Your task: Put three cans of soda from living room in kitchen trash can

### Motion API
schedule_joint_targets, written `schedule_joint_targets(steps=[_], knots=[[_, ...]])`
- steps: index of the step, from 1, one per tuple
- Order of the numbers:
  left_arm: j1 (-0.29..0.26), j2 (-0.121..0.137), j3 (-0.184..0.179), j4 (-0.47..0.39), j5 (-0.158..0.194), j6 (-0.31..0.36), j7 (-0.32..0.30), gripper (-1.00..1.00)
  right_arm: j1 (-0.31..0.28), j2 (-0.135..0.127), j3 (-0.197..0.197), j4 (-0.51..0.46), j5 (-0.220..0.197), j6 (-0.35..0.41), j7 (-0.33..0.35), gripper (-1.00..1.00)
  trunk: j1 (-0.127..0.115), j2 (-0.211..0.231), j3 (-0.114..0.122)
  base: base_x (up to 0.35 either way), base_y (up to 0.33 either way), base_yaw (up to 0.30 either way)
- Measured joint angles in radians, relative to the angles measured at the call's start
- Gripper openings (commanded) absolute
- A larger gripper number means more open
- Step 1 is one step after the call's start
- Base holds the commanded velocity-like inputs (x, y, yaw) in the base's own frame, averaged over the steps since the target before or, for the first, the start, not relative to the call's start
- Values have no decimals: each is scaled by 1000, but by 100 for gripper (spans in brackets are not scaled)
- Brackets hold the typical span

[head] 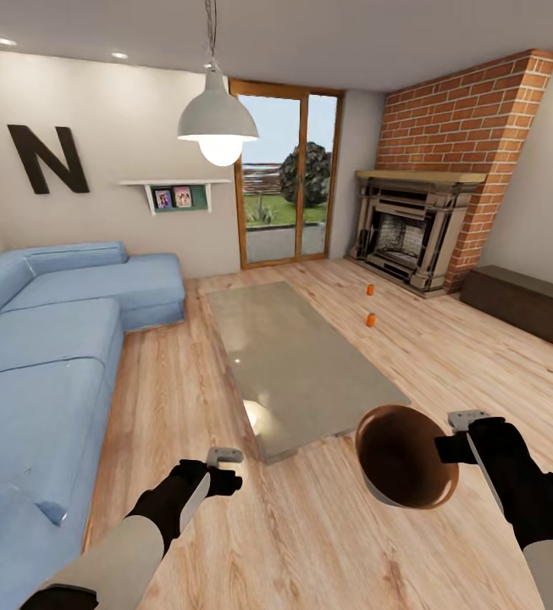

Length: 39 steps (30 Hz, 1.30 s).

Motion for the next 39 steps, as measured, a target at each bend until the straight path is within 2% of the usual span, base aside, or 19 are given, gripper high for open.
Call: schedule_joint_targets(steps=[28, 32, 34, 39], knots=[[-1, -7, 3, 5, -1, 10, 5, 100, 0, -1, -1, -14, 4, -1, 3, -100, 0, 0, 0, 2, 0, 0], [-1, -8, 4, 18, -2, 21, 25, 100, 0, 0, -3, -74, -2, 0, 3, -100, 0, 0, 0, 0, 0, 0], [-1, -9, 5, 63, 3, 23, 61, 100, 0, 4, -5, -116, -4, -1, 3, -100, 0, 0, 0, 0, 0, 0], [-1, -10, 7, 113, 6, 23, 94, 100, 0, 8, -9, -146, -8, 0, 3, -100, 0, 0, 0, 0, 0, 0]])
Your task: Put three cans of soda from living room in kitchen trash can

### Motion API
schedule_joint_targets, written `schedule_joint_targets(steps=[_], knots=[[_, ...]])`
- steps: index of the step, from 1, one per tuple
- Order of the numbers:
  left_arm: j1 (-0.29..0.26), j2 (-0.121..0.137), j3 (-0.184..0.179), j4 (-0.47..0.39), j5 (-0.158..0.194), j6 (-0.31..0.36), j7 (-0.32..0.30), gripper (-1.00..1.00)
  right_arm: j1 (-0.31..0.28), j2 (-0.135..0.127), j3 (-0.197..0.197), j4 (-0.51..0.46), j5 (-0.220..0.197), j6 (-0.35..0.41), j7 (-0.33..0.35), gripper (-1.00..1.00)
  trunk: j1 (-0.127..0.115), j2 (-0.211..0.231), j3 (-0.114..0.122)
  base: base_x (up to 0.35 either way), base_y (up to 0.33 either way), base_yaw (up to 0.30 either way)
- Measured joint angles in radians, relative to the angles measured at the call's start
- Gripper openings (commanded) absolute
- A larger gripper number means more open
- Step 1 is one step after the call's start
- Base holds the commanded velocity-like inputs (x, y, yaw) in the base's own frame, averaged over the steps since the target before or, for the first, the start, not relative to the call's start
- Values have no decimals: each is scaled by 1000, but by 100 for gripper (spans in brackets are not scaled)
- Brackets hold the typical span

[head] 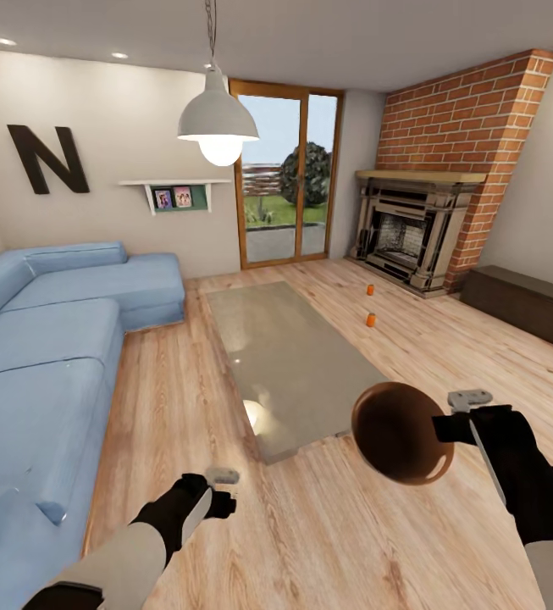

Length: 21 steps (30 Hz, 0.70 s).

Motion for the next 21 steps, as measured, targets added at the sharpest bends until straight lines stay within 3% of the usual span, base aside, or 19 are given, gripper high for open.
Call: schedule_joint_targets(steps=[12, 21], knots=[[7, 8, 8, 97, 3, -74, 39, 100, 1, 16, 3, -8, 7, 0, 0, -100, 0, 0, 0, 0, 0, 0], [11, 10, 8, 115, 18, -94, 40, 100, 2, 22, 4, -5, 7, 0, 0, -100, 0, 0, 0, 0, 0, 0]])
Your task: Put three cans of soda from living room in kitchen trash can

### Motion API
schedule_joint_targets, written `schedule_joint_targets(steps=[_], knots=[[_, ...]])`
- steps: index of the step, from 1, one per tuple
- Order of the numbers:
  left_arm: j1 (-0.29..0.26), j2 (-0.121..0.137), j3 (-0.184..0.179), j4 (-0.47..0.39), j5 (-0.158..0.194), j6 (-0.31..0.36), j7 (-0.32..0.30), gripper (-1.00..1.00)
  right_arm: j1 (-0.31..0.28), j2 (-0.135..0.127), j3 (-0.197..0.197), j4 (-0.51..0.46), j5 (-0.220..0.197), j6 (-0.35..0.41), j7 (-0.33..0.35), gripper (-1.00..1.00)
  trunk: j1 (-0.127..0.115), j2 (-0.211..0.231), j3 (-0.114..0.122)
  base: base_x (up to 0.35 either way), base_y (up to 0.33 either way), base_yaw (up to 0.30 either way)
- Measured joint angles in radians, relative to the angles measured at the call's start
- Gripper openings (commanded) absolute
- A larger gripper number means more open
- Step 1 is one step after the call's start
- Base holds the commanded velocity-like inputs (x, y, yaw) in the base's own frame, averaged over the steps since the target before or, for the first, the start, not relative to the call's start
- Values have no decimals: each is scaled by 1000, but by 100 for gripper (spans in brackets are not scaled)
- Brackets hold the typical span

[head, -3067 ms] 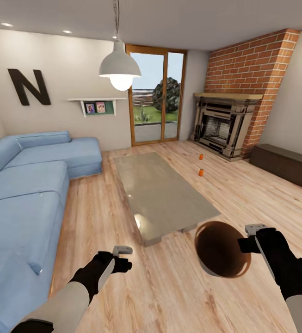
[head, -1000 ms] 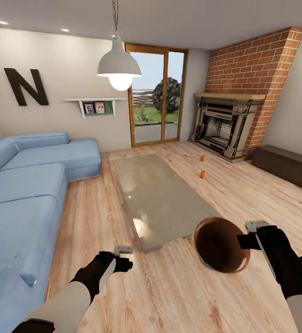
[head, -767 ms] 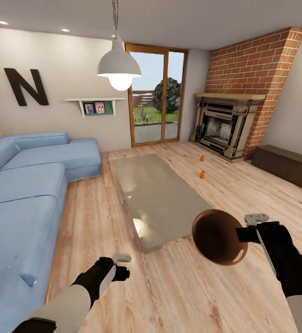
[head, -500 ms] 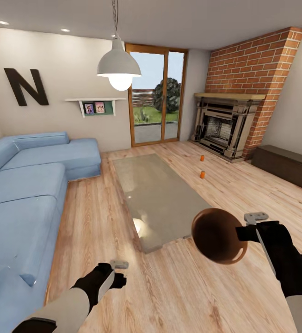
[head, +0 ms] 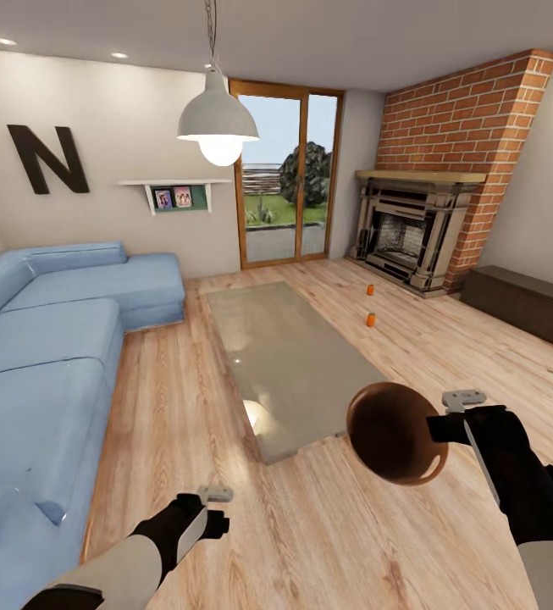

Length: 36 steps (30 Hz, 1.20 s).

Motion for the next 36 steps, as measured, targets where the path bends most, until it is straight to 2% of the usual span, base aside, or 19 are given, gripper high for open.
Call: schedule_joint_targets(steps=[15, 26, 36], knots=[[2, 2, -2, -1, 121, -5, 9, 100, 8, 0, 0, 6, -2, 0, 0, -100, 0, 0, 0, 0, 0, 0], [1, 2, -2, -2, 133, -5, 8, 100, 12, -1, 0, 8, -1, 0, 0, -100, 0, 0, 0, 0, 0, 0], [1, 2, -2, -2, 134, 0, 8, 100, 14, -1, 1, 9, 0, 0, 0, -100, 38, -70, -31, 0, 0, 0]])
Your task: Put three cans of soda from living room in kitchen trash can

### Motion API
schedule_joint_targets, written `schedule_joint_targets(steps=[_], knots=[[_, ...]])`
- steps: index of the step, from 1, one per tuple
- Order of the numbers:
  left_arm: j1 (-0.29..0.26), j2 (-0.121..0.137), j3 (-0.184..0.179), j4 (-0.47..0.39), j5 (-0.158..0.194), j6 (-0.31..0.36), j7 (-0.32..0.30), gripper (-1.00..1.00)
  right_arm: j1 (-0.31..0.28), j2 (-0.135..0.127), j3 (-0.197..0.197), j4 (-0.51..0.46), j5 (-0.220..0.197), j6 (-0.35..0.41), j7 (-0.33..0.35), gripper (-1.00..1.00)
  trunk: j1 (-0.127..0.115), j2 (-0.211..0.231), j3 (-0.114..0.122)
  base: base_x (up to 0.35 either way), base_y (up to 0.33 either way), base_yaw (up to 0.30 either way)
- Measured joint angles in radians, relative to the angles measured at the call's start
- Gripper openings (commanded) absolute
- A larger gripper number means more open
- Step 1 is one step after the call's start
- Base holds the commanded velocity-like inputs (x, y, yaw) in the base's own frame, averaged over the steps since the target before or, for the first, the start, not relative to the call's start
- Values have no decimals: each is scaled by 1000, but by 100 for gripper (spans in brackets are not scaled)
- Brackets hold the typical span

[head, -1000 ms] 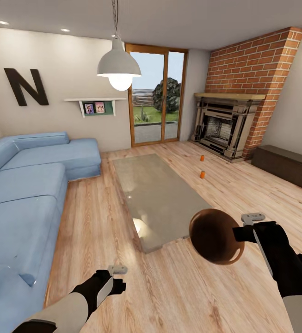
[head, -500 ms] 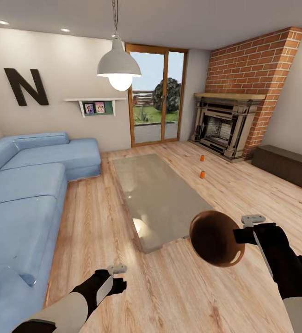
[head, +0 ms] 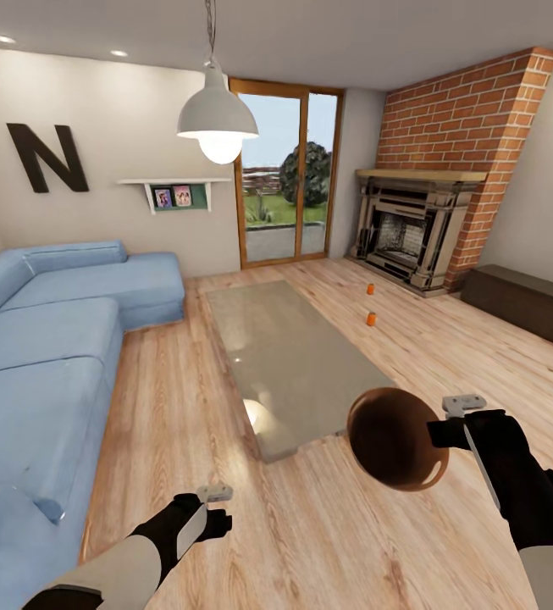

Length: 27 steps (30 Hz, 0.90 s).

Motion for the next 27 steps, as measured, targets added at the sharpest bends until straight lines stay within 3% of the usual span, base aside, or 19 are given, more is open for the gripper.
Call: schedule_joint_targets(steps=[17, 23, 27], knots=[[0, 0, -1, 2, -1, 3, -2, 100, 0, 1, -8, -24, -1, -1, 1, -100, 65, -119, -53, 0, 0, 0], [0, 0, -1, 3, -1, 3, -3, 100, 0, 2, -11, -41, -34, 0, 7, -100, 88, -161, -72, 0, 0, 0], [0, 0, -2, 3, -1, 4, -3, 100, 0, 2, -12, -41, -31, 0, 7, -100, 103, -189, -85, 0, 0, 0]])
